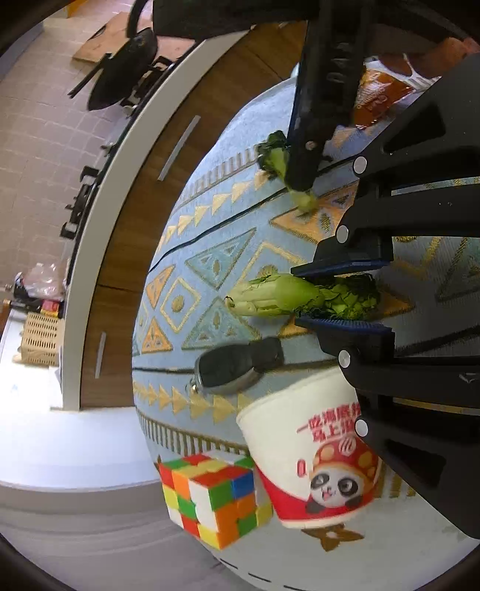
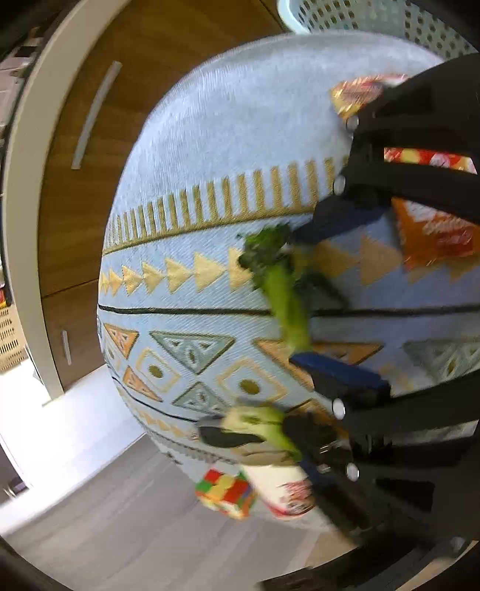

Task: Collect trash
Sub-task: 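Grasp a bok choy stalk with left tool while right tool grasps another green stalk, then carry both green stalks over the blue basket and open both tools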

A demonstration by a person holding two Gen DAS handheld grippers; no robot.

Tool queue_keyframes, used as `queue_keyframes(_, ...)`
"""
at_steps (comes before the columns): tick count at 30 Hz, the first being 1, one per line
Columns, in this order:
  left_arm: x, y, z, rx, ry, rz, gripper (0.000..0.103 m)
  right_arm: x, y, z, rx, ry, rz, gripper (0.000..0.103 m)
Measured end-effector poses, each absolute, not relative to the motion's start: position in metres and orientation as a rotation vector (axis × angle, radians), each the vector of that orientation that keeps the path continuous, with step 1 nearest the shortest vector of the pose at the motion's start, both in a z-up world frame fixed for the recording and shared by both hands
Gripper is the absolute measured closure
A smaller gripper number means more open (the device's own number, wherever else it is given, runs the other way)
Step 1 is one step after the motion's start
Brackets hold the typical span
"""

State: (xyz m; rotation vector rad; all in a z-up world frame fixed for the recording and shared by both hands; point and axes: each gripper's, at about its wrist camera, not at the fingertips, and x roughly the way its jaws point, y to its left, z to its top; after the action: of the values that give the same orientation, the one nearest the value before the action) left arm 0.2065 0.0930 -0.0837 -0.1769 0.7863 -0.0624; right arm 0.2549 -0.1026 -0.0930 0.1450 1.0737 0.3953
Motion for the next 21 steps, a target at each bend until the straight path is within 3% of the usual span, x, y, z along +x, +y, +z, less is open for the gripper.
queue_keyframes(5, 0.200, 0.098, -0.081, -0.206, 0.746, -0.064, 0.084, 0.269, -0.093, -0.093, 0.185, 1.062, 0.324, 0.041)
queue_keyframes(8, 0.198, 0.098, -0.080, -0.210, 0.734, -0.074, 0.084, 0.270, -0.078, -0.093, 0.106, 1.021, 0.271, 0.053)
queue_keyframes(9, 0.198, 0.099, -0.080, -0.212, 0.735, -0.076, 0.084, 0.269, -0.073, -0.093, 0.066, 1.005, 0.249, 0.061)
queue_keyframes(14, 0.199, 0.098, -0.079, -0.207, 0.735, -0.078, 0.084, 0.260, -0.059, -0.094, -0.038, 0.936, 0.214, 0.076)
queue_keyframes(16, 0.198, 0.098, -0.078, -0.206, 0.727, -0.074, 0.084, 0.257, -0.061, -0.091, -0.023, 0.937, 0.249, 0.088)
queue_keyframes(21, 0.193, 0.093, -0.071, -0.192, 0.697, -0.064, 0.084, 0.240, -0.063, -0.074, -0.022, 0.898, 0.288, 0.089)
